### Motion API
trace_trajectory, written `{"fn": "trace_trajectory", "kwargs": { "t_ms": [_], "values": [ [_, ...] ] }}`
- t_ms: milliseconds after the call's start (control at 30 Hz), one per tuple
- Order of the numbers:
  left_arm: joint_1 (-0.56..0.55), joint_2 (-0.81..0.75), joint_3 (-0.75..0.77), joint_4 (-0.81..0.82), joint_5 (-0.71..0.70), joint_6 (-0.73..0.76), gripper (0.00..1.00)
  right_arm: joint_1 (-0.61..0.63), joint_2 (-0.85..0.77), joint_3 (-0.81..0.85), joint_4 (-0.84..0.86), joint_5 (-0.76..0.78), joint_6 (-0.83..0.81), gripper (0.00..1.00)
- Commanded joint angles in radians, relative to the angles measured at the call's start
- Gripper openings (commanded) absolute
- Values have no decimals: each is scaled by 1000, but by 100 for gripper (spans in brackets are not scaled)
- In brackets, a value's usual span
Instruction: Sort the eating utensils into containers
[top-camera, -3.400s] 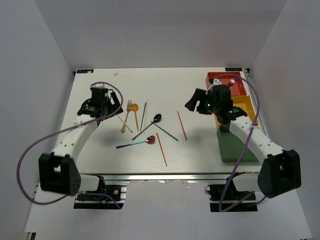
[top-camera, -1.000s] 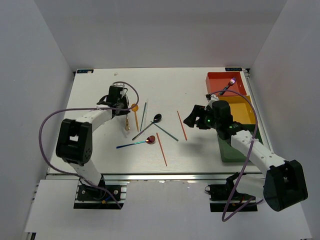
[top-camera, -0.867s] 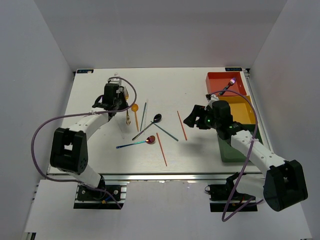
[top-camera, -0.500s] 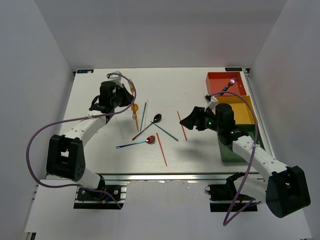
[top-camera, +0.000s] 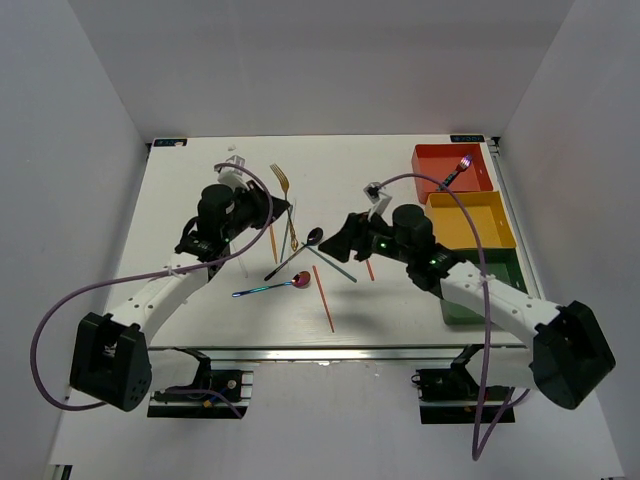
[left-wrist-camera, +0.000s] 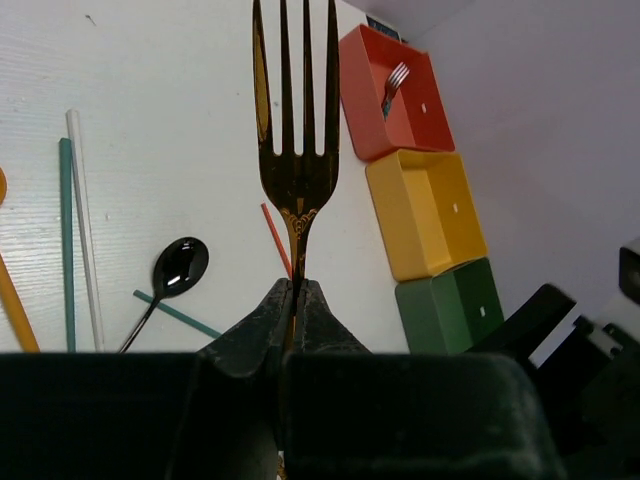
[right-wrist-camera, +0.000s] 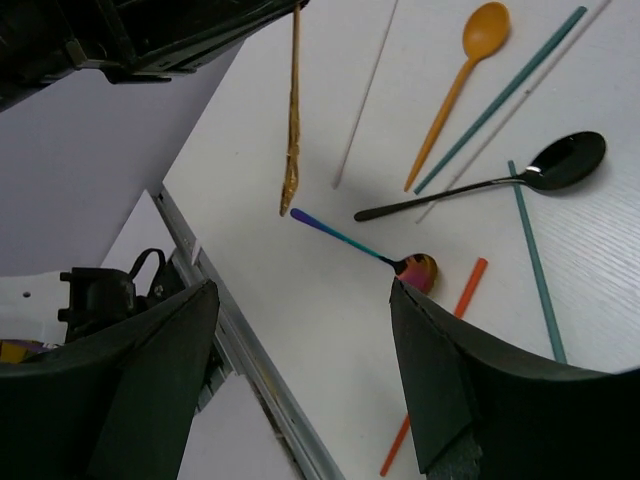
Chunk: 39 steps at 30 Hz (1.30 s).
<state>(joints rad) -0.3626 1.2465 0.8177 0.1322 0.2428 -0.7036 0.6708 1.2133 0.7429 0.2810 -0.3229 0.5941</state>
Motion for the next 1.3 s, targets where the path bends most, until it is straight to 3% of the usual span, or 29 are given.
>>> {"fn": "trace_trajectory", "kwargs": {
  "t_ms": [0,300,467,600,733,867,933,967,1000,1100,1267],
  "values": [
    [-16,-27,9,18,-54,-102,0,68,67,100,35,116,-26,74],
    [-35,-27,47,-86,-71,-142,0,173,259,295,-38,232,-71,69],
    [-38,-35,40,-83,-60,-149,0,187,351,400,-97,246,-93,58],
    [-38,-38,32,-79,-63,-149,0,202,399,429,-105,251,-97,42],
    [-38,-39,38,-86,-68,-143,0,205,411,438,-103,242,-100,1],
    [-36,-38,61,-109,-83,-126,0,204,400,434,-105,246,-103,0],
    [-38,-25,109,-196,-118,-94,39,190,388,428,-124,275,-97,0],
    [-38,-24,130,-238,-149,-77,85,176,375,421,-132,280,-85,0],
    [-38,-21,155,-276,-213,-57,98,161,367,415,-144,283,-53,0],
    [-36,-28,264,-451,-342,27,98,55,318,372,-201,314,-5,0],
    [-36,-100,365,-690,-595,206,98,-252,220,332,-359,373,38,0]
  ]
}}
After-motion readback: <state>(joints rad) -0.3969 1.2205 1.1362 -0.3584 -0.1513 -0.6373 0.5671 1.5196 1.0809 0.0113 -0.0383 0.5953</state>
